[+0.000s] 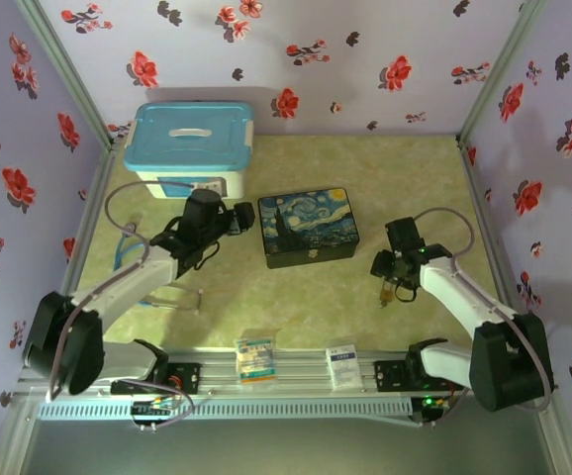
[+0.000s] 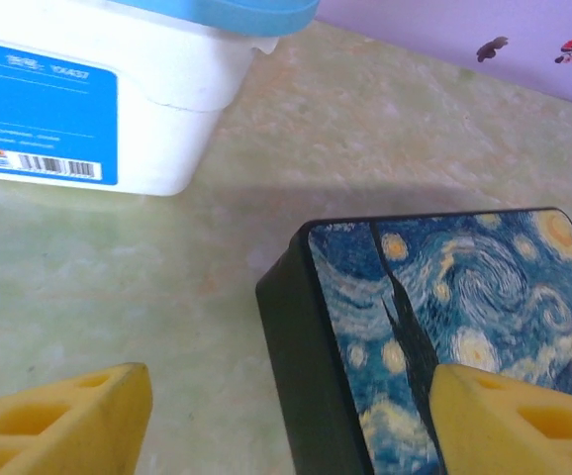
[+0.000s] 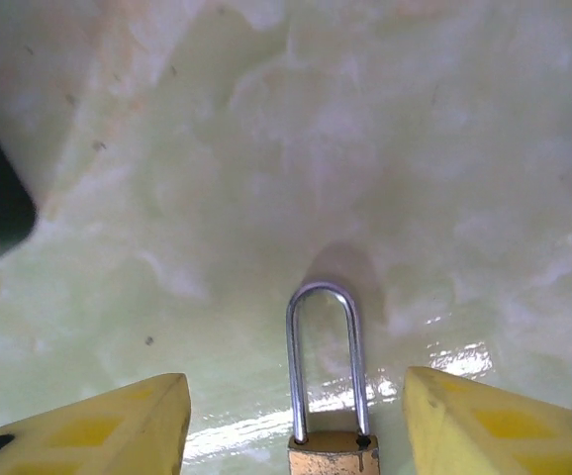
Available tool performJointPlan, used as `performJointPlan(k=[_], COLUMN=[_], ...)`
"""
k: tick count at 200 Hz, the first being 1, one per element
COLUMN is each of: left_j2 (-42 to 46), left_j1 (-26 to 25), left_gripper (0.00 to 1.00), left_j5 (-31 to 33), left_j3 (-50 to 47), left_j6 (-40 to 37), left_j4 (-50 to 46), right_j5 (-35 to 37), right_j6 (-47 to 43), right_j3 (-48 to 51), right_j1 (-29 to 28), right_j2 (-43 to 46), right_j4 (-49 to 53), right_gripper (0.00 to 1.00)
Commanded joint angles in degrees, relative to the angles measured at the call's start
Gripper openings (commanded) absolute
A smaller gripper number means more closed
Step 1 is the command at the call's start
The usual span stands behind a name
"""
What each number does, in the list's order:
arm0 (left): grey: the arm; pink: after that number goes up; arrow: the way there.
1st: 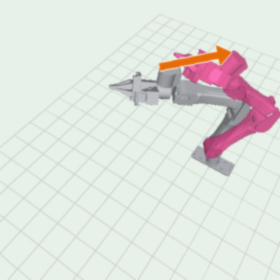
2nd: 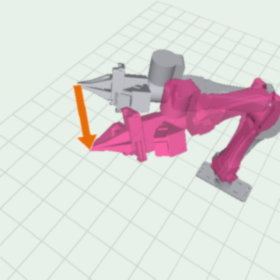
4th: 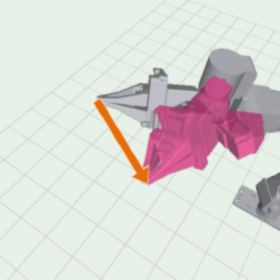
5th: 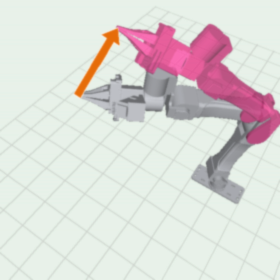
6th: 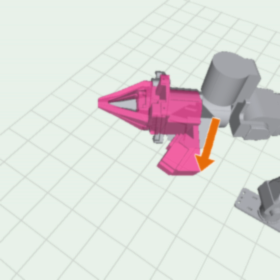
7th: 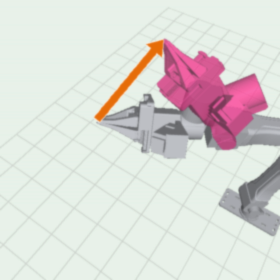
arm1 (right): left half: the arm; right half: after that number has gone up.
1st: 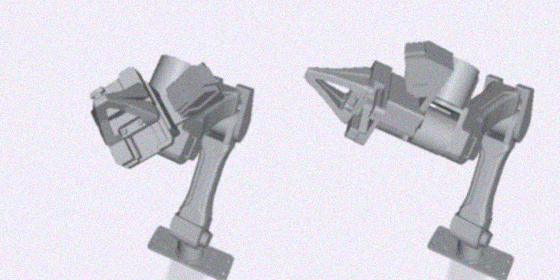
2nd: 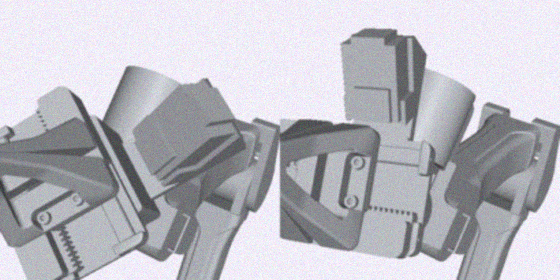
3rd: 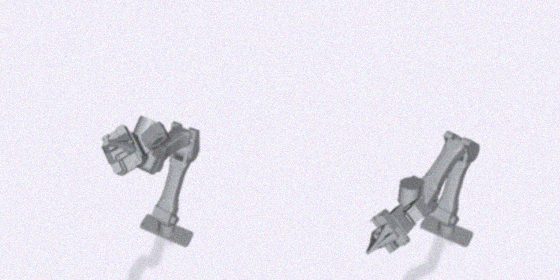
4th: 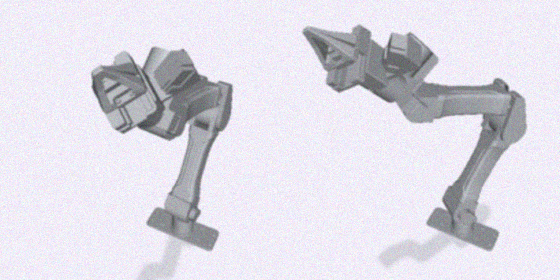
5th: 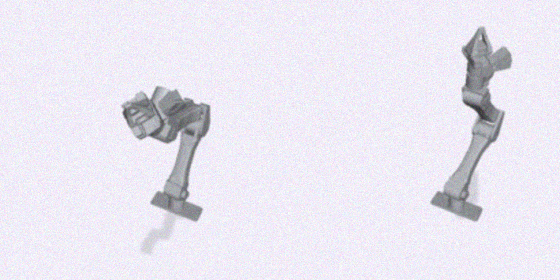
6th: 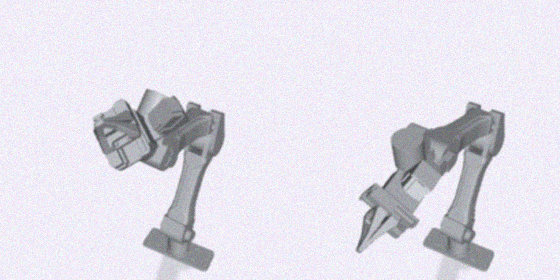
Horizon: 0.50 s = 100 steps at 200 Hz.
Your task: Unlock the padlock with the key
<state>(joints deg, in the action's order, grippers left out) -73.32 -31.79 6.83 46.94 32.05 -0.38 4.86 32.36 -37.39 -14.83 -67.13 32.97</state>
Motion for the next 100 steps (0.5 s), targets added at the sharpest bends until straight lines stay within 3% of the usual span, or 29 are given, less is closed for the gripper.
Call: performJointPlan(k=[1,4,9,19,43,58,75,100], left_j2=[9.41,10.86,13.09,16.9,21.12,21.2,18.22,11.23], left_j1=[0.98,1.29,1.61,2.68,6.21,7.76,11.25,16.89], left_gripper=[0.85,0.88,0.92,1.0,1.0,1.0,1.0,1.0], left_j5=[1.64,2.1,2.99,6.21,11.88,17.83,21.84,22.18], left_j3=[-3.21,-3.9,-4.92,-6.35,-8.63,-11.66,-14.12,-18.11], left_j6=[-3.15,-3.55,-4.24,-5.89,-15.17,-21.55,-26.63,-32.81], left_j4=[-5.98,-6.38,-7.21,-9.47,-11.56,-6.79,-0.38,11.28], right_j5=[7.55,8.89,10.98,15.32,20.96,25.09,27.43,26.04], right_j6=[-2.32,-2.83,-3.84,-6.13,-11.79,-14.62,-21.48,-25.15], right_j3=[-2.77,-2.88,-2.76,-1.79,-0.28,-0.31,3.42,9.04], right_j1=[0.18,0.22,0.24,0.54,2.09,2.61,2.71,5.89], right_j2=[7.51,8.28,9.94,11.93,10.41,7.18,4.07,1.85], right_j4=[-2.75,-3.4,-4.66,-8.08,-15.41,-19.13,-31.08,-43.72], right_gripper=[0.8,0.92,0.99,0.99,0.99,0.99,0.99,0.99])
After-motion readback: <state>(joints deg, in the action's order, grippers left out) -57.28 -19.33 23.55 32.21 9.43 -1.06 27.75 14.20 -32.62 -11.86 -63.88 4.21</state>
